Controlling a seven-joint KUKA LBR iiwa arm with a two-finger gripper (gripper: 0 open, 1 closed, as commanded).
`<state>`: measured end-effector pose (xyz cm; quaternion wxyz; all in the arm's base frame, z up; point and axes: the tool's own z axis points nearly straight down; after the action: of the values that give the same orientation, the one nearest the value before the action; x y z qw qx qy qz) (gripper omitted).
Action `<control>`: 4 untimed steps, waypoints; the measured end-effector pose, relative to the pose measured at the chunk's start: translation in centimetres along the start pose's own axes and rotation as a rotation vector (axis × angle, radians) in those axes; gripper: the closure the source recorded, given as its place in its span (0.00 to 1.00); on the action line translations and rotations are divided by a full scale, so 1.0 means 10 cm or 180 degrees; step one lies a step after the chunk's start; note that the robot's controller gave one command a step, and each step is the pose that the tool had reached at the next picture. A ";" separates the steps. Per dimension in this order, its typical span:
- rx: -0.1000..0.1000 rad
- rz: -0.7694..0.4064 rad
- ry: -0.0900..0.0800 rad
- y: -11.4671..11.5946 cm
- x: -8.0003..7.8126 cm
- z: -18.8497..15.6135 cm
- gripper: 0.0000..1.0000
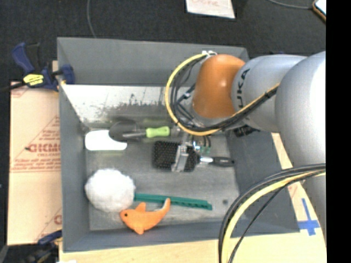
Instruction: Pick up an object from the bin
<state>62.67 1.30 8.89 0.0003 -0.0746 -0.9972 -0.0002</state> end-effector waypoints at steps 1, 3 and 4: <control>-0.0014 -0.0829 -0.0046 0.34 0.01 0.00 0.00; 0.0001 -0.0164 -0.0019 0.39 0.11 0.14 1.00; 0.0004 -0.0173 0.0001 0.40 0.14 -0.01 1.00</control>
Offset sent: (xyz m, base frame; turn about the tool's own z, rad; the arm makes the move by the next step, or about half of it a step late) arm -0.0083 0.0416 -0.0189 -0.0513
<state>61.87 5.49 8.98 0.0005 -0.0475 -0.9989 0.0005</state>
